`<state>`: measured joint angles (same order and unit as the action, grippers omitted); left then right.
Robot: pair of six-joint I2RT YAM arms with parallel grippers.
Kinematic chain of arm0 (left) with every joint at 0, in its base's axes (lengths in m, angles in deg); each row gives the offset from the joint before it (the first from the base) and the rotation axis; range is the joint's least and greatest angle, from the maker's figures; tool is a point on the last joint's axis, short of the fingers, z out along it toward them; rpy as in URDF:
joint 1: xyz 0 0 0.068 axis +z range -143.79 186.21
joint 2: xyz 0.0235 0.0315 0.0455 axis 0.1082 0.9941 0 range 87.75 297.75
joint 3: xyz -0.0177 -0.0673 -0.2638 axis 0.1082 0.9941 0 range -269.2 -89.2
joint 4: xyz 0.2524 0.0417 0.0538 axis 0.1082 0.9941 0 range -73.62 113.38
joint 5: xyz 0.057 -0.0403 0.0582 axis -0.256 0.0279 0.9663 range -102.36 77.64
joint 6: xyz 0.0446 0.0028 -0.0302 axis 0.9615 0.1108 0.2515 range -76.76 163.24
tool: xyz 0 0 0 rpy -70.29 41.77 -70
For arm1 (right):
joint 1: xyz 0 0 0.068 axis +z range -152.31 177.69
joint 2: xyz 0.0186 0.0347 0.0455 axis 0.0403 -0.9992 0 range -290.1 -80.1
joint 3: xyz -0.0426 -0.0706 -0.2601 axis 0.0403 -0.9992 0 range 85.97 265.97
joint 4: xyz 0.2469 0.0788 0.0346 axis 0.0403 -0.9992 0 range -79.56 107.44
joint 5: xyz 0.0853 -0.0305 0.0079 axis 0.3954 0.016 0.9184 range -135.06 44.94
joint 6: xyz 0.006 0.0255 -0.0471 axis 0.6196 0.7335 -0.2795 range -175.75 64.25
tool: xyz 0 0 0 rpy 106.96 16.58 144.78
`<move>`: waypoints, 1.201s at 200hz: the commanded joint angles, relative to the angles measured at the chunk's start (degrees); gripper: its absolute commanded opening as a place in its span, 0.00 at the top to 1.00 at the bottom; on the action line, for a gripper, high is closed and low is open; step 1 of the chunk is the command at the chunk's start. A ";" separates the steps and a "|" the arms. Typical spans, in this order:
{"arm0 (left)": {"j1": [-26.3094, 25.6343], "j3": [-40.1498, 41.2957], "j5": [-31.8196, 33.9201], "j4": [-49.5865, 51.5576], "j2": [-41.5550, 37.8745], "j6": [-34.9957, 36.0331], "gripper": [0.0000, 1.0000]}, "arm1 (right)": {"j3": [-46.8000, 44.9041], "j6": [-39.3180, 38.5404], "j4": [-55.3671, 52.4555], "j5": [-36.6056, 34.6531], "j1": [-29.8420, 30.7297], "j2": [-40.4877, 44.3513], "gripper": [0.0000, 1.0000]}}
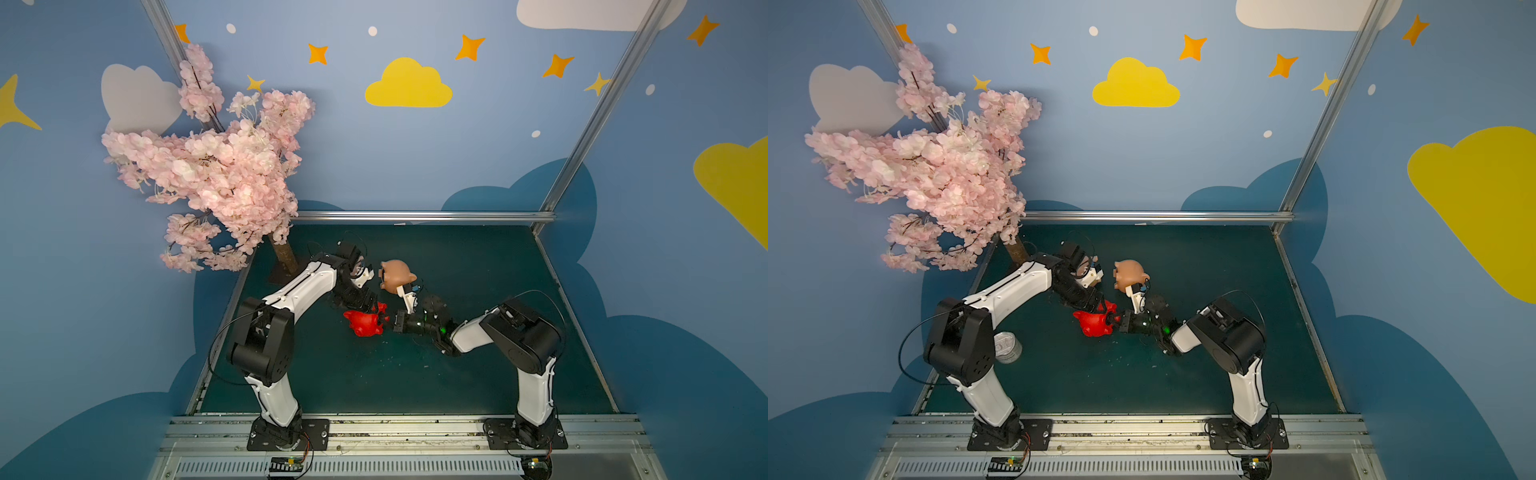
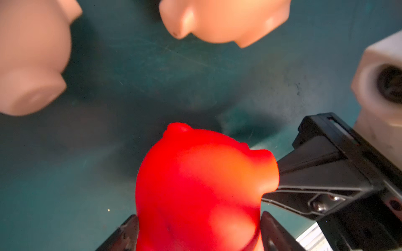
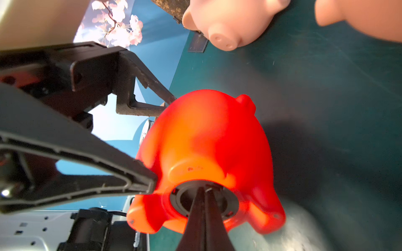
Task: Close piggy banks
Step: Hold the piggy bank at the center of the board.
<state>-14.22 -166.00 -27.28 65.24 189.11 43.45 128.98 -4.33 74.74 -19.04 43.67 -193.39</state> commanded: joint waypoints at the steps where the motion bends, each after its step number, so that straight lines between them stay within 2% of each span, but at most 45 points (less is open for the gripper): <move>1: -2.21 2.88 -0.78 3.70 2.36 1.20 0.17 | 2.88 3.95 -3.86 -0.89 0.10 -1.03 1.00; 99: -2.25 2.86 -0.64 3.79 1.98 1.55 0.17 | 2.18 7.83 -9.39 -2.72 -0.37 1.76 1.00; 148: -2.24 3.18 -1.26 2.82 1.14 1.44 0.17 | 2.66 12.77 -7.80 -0.62 -0.72 -0.08 1.00; 240: -2.25 3.07 -1.61 2.55 0.90 1.26 0.18 | 2.75 12.07 -11.82 -1.02 -0.89 2.23 1.00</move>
<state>-14.94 -165.41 -25.73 63.42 188.65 43.64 130.77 8.30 68.16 -17.95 42.88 -191.86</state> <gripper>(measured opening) 0.827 0.049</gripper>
